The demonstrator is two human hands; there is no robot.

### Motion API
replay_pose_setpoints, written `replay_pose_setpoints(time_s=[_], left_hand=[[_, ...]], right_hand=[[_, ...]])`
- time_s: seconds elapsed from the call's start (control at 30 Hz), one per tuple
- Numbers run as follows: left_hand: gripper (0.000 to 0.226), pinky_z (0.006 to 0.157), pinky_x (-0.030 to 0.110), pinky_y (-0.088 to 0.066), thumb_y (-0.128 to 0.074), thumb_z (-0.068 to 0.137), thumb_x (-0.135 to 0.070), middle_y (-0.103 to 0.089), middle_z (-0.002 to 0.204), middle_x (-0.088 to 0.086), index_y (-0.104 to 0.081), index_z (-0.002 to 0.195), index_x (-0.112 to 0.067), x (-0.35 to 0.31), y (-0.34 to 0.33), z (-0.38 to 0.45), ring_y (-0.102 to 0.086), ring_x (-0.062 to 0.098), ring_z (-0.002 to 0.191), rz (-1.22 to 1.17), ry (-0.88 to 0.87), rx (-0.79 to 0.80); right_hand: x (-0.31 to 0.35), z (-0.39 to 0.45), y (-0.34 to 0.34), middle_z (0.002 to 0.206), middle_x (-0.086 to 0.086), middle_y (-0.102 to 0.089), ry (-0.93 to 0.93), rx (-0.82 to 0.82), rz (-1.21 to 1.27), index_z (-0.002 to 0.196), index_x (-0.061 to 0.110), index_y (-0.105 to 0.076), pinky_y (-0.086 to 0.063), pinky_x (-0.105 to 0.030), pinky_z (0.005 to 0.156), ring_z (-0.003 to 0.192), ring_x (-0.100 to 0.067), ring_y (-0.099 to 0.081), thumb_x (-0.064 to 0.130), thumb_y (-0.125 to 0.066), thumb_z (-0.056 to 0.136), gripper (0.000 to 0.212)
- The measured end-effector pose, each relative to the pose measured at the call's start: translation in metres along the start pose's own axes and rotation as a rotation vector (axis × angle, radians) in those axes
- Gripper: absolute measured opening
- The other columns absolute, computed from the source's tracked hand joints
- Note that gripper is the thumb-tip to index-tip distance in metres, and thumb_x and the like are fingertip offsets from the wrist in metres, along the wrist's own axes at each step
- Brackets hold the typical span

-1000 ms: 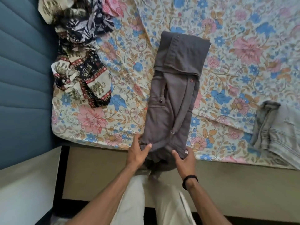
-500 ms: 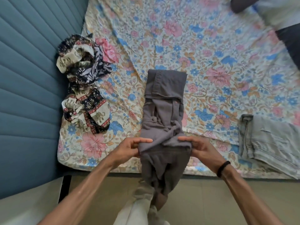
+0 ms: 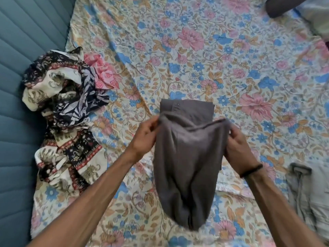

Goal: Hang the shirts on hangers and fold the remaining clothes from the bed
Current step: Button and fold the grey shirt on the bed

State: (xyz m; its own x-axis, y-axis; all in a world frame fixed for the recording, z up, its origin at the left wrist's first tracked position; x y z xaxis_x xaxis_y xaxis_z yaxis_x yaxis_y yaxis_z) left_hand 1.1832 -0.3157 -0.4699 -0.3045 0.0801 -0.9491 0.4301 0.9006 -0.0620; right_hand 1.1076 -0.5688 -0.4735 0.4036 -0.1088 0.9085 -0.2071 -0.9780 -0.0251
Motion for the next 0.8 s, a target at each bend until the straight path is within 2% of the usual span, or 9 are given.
replay_pose_setpoints(time_s=[0.1,0.2,0.33,0.4,0.47,0.53,0.67,0.73,0.8], left_hand=[[0.023,0.089,0.032,-0.057,-0.053,0.105,-0.005,-0.07,0.109,0.008,-0.063,0.125,-0.003,0.014,0.015,0.086,-0.066,0.022,0.104,0.002,0.004,-0.186],[0.015,0.082,0.039,-0.052,-0.054,0.101,-0.014,-0.068,0.096,-0.003,-0.068,0.099,-0.019,0.062,0.025,0.143,-0.064,0.024,0.095,0.178,0.212,-0.303],[0.021,0.066,0.026,-0.036,-0.053,0.103,-0.012,-0.066,0.099,0.001,-0.072,0.11,-0.007,0.088,0.031,0.164,-0.059,0.019,0.091,0.408,0.311,-0.327],[0.019,0.061,0.024,-0.043,-0.055,0.102,-0.01,-0.071,0.101,0.003,-0.074,0.105,-0.009,0.088,0.035,0.159,-0.062,0.02,0.09,0.301,0.336,-0.358],[0.015,0.061,0.024,-0.047,-0.059,0.1,-0.014,-0.073,0.094,0.0,-0.073,0.096,-0.015,0.084,0.043,0.146,-0.065,0.019,0.084,0.278,0.375,-0.419],[0.014,0.067,0.026,-0.051,-0.062,0.101,-0.028,-0.071,0.095,-0.005,-0.071,0.1,-0.017,0.073,0.052,0.119,-0.064,0.011,0.079,0.374,0.403,-0.506],[0.065,0.055,0.025,-0.052,-0.035,0.097,-0.076,-0.065,0.076,-0.006,-0.062,0.091,-0.017,0.066,0.04,0.031,-0.061,0.008,0.058,0.344,0.44,-0.485],[0.063,0.058,0.024,-0.052,-0.036,0.092,-0.082,-0.068,0.087,-0.012,-0.061,0.103,-0.025,0.074,0.018,-0.013,-0.066,0.003,0.069,0.487,0.548,-0.323],[0.059,0.066,0.031,-0.061,-0.054,0.085,-0.081,-0.07,0.098,-0.013,-0.06,0.115,-0.031,0.079,0.009,-0.039,-0.07,0.006,0.083,0.528,0.585,-0.314]], right_hand=[[-0.006,0.075,0.006,0.09,-0.005,-0.073,-0.047,-0.165,0.019,0.119,0.007,-0.067,-0.058,-0.032,0.065,0.075,-0.018,-0.067,0.016,-0.057,0.106,0.018],[-0.053,0.13,0.015,0.084,-0.012,-0.063,-0.183,-0.286,-0.168,0.097,0.004,-0.071,-0.045,-0.038,0.067,0.073,-0.02,-0.052,0.025,-0.064,0.1,0.023],[-0.074,0.155,0.02,0.061,-0.005,-0.028,-0.286,-0.396,-0.361,0.061,0.017,-0.034,-0.016,-0.033,0.058,0.063,-0.015,-0.021,0.011,-0.059,0.098,0.044],[-0.063,0.147,0.022,0.062,-0.006,-0.029,-0.296,-0.442,-0.366,0.063,0.014,-0.037,-0.018,-0.031,0.05,0.06,-0.016,-0.018,0.006,-0.057,0.098,0.041],[-0.055,0.13,0.025,0.066,-0.004,-0.051,-0.285,-0.535,-0.217,0.069,0.013,-0.053,-0.035,-0.023,0.05,0.054,-0.015,-0.038,0.014,-0.064,0.096,0.029],[-0.045,0.089,0.028,0.085,0.001,-0.07,-0.226,-0.685,-0.136,0.09,0.017,-0.065,-0.055,-0.027,0.065,0.069,-0.011,-0.063,0.033,-0.07,0.095,0.018],[-0.026,-0.018,0.002,0.106,0.004,-0.061,-0.13,-0.658,-0.349,0.11,0.024,-0.055,-0.051,-0.023,0.072,0.091,-0.007,-0.06,0.061,-0.066,0.092,0.043],[-0.043,-0.055,-0.024,0.114,0.006,-0.055,-0.254,-0.489,-0.444,0.122,0.031,-0.046,-0.054,-0.027,0.073,0.096,-0.008,-0.06,0.07,-0.075,0.076,0.067],[-0.057,-0.069,-0.038,0.118,0.004,-0.057,-0.357,-0.448,-0.469,0.128,0.036,-0.038,-0.06,-0.036,0.075,0.098,-0.012,-0.063,0.061,-0.087,0.07,0.08]])
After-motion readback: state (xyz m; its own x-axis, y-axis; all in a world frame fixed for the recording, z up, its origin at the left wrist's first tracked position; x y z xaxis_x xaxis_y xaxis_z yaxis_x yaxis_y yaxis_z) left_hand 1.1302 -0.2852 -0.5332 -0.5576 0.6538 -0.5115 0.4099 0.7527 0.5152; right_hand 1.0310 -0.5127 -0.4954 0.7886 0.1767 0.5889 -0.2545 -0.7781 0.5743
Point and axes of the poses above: each hand's wrist, its own z-axis towards the middle knuckle, its own y-axis out of the back of the hand, x = y × z, the point moved 8 cm from there along z, towards the middle knuckle
